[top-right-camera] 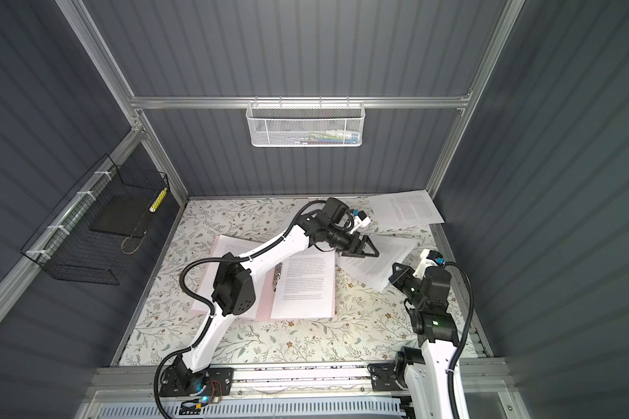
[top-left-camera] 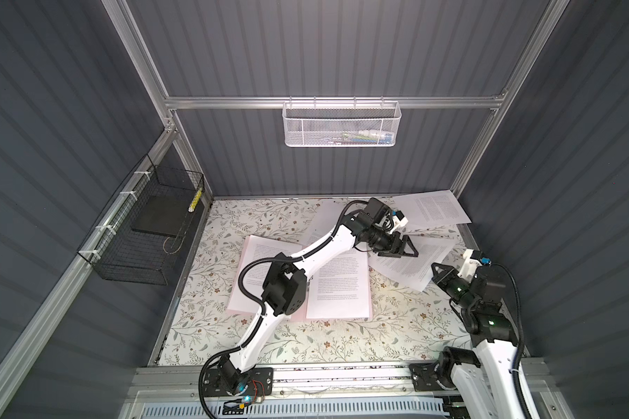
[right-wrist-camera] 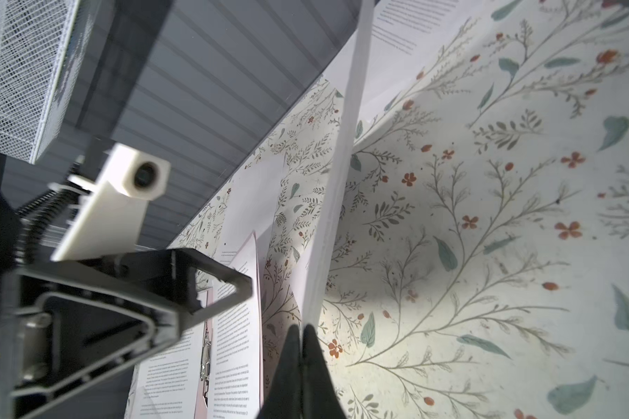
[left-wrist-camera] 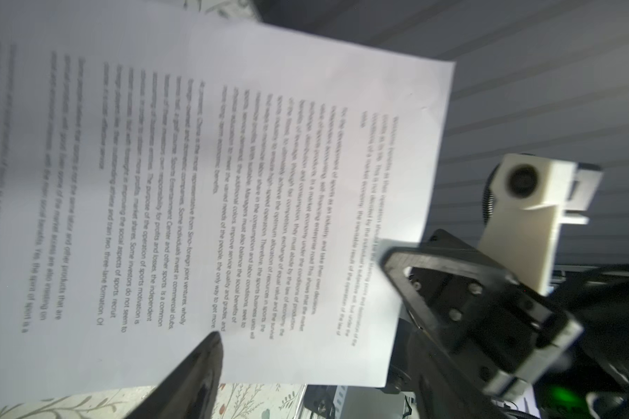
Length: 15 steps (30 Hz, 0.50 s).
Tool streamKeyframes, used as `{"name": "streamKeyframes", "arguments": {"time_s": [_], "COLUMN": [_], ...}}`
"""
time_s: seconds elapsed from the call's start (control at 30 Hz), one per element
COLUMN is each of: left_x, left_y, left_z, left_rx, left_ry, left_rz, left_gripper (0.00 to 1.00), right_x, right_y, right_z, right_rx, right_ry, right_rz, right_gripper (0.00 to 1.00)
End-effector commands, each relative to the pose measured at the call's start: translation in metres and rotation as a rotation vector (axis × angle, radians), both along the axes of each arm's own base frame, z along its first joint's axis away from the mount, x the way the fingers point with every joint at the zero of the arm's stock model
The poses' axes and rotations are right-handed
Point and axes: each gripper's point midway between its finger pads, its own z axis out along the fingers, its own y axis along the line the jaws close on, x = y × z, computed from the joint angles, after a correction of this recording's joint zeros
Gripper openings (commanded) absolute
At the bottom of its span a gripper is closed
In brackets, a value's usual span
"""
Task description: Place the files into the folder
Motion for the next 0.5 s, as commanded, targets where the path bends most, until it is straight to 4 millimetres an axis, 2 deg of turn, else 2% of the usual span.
{"name": "streamKeyframes", "arguments": {"time_s": [0.0,0.23,0.47], "left_x": [0.001,0.026,0.041], "left_y": [0.017,0.064,0.108], "left_z": [0.053,0.052,0.051], "left_rx": [-0.113,-0.093,-0.061], "left_ry": [-0.092,-0.184,-0.26], "left_rz": [-0.007,0.098,0.201], "left_gripper": [0.83,0.87,0.99], "right_x": [-0.001,0.021,0.034], "right_y": [0.006,0.025,0.068], "right_z": [0.026,0.1,0.152], "right_rx": [-0.069,-0.128,-0.184], "right_ry": [-0.018,-0.118,-0.101], "right_rz": [0.072,0.232,0.459], "right_gripper": [0.0,0.0,0.0]}}
